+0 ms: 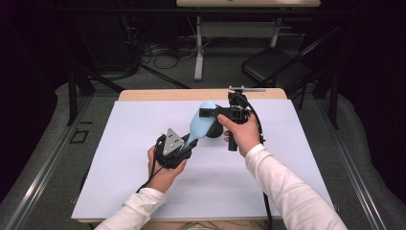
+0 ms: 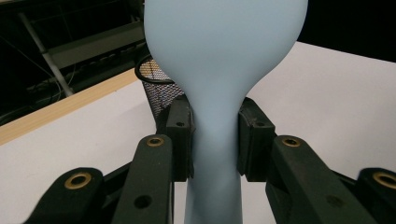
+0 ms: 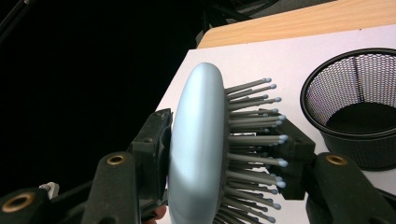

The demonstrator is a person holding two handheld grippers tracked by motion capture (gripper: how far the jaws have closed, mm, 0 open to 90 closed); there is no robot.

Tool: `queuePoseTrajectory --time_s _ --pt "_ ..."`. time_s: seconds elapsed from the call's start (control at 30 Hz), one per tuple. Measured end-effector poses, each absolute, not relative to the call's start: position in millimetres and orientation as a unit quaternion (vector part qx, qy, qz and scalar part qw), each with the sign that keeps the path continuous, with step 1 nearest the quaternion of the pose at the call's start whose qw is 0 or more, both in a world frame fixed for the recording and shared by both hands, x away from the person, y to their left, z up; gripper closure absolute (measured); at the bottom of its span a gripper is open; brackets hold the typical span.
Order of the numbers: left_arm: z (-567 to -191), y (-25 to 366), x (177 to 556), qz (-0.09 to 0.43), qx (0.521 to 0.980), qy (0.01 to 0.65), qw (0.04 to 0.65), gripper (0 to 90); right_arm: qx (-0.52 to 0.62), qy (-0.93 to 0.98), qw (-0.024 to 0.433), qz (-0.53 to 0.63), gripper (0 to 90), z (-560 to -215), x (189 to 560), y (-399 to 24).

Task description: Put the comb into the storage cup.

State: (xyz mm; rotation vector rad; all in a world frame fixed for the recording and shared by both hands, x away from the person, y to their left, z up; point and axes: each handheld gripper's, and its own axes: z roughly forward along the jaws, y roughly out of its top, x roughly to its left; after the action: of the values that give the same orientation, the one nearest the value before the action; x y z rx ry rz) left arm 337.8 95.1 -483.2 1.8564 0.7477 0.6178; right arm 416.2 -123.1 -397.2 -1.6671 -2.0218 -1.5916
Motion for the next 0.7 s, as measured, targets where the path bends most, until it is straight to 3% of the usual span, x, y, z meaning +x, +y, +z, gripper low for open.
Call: queuePoseTrajectory --time_s 0.7 --pt "-486.5 92.8 338.6 0.250 0.771 0.309 0.498 70.0 -0.557 -0.654 0.053 -0.509 47.8 -398.8 416.6 -124.8"
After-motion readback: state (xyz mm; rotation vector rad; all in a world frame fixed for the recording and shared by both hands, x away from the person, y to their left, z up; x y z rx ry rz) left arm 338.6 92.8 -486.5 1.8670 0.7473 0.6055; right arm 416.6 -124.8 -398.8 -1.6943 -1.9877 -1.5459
